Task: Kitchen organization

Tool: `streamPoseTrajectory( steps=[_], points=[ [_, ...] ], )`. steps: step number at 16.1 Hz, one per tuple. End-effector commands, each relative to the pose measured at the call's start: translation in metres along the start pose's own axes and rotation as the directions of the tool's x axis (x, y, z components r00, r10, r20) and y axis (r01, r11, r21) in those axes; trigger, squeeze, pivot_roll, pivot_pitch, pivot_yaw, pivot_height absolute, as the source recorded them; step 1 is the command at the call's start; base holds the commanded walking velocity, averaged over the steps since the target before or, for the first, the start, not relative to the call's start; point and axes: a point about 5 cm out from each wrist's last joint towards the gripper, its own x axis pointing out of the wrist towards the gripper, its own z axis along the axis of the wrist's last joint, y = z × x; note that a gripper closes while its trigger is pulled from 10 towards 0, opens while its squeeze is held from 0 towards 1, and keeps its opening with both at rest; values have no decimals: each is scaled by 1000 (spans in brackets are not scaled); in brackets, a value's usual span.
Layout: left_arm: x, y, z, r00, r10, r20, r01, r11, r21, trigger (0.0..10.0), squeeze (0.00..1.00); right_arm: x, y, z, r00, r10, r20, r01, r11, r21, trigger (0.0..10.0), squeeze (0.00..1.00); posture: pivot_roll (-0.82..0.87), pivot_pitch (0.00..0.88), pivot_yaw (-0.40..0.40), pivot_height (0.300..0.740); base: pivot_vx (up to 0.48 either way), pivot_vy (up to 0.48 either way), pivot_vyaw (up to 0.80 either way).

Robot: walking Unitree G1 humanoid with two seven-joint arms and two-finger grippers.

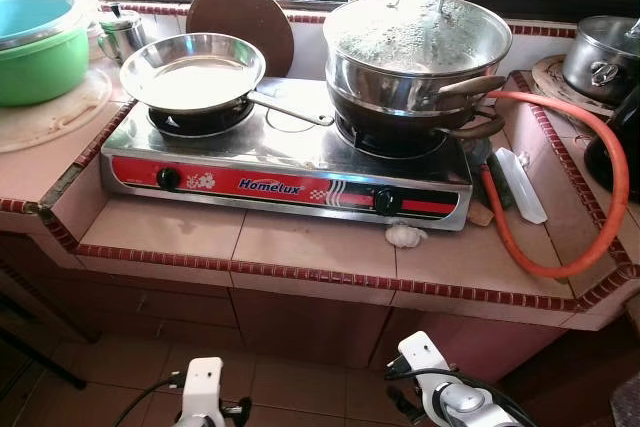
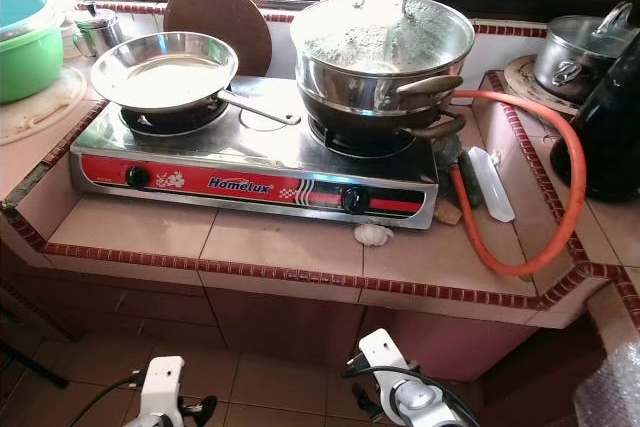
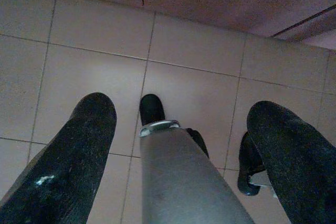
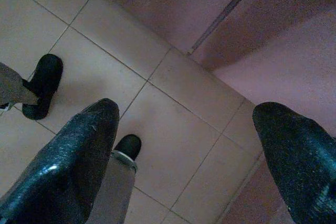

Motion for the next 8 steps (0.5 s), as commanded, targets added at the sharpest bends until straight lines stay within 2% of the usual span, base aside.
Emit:
streamPoseTrajectory(
  steps=[1,3,5,8],
  points=[
    [-1,3,-3,1000,9,-13,-9,1000,14,10000,0,-1,1,-8,1000,-5,-26,6,1000,28,10000,0,-110,19,-12,740,0,0,0],
    [-2,7,-5,1000,6,-25,-6,999,34,10000,0,-3,1,-21,998,-22,-65,25,999,34,10000,0,-116,29,6,740,0,0,0],
    [-2,8,-6,1000,5,-27,-4,999,41,10000,0,-3,2,-24,997,-26,-75,30,998,50,10000,0,-119,33,14,740,0,0,0],
    [-2,9,-7,999,3,-34,-1,998,63,10000,0,-3,5,-27,997,-23,-76,28,998,60,10000,0,-122,37,25,740,0,340,0]
  ],
)
